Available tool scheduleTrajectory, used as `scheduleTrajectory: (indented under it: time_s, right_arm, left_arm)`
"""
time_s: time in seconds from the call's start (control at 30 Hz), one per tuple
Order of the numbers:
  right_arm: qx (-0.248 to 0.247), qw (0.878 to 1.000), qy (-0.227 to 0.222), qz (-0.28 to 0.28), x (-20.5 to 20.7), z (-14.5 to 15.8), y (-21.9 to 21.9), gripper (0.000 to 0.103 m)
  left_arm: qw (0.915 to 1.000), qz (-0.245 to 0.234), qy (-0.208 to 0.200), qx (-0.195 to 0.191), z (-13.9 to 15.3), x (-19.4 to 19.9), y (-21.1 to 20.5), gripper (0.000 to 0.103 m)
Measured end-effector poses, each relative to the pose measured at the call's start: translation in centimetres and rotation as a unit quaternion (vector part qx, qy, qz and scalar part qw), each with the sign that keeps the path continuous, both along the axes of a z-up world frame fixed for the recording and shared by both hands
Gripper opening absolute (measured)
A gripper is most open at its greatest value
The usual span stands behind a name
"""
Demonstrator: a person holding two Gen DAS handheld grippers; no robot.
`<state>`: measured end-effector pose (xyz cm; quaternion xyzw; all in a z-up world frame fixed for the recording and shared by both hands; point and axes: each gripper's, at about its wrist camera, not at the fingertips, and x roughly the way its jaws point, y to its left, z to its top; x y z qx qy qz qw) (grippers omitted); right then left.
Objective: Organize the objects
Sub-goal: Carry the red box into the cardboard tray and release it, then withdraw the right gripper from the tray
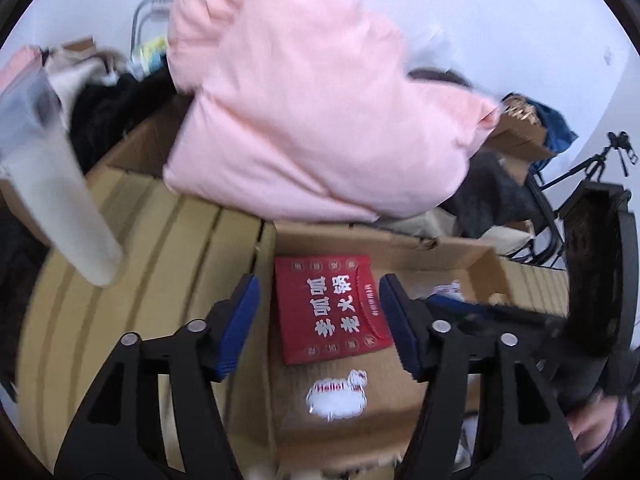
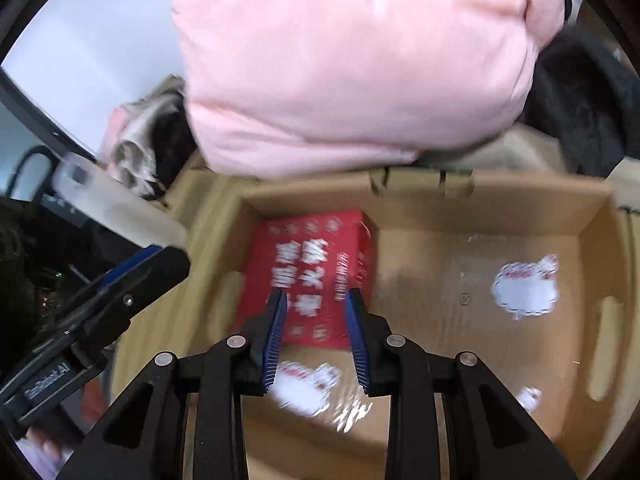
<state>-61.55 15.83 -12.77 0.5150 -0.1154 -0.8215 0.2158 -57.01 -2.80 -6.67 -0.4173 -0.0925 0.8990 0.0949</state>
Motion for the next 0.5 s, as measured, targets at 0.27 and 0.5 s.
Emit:
scheduleTrajectory:
  time_s: [0.27, 0.5]
  right_arm:
    - [0.062, 0.988, 0.132, 0.040, 10.0, 19.2, 3.6, 0.089]
    - [0.055, 0.974, 0.214, 0.057, 22.1, 35.0, 10.5, 0.102]
  left_arm:
    - [0.9866, -0.037, 0.125, -0.098, 16.6, 11.6, -1.8, 0.078]
    - [0.9689, -0.011, 0.202, -0.142, 30.7, 23.6, -3.6, 0.101]
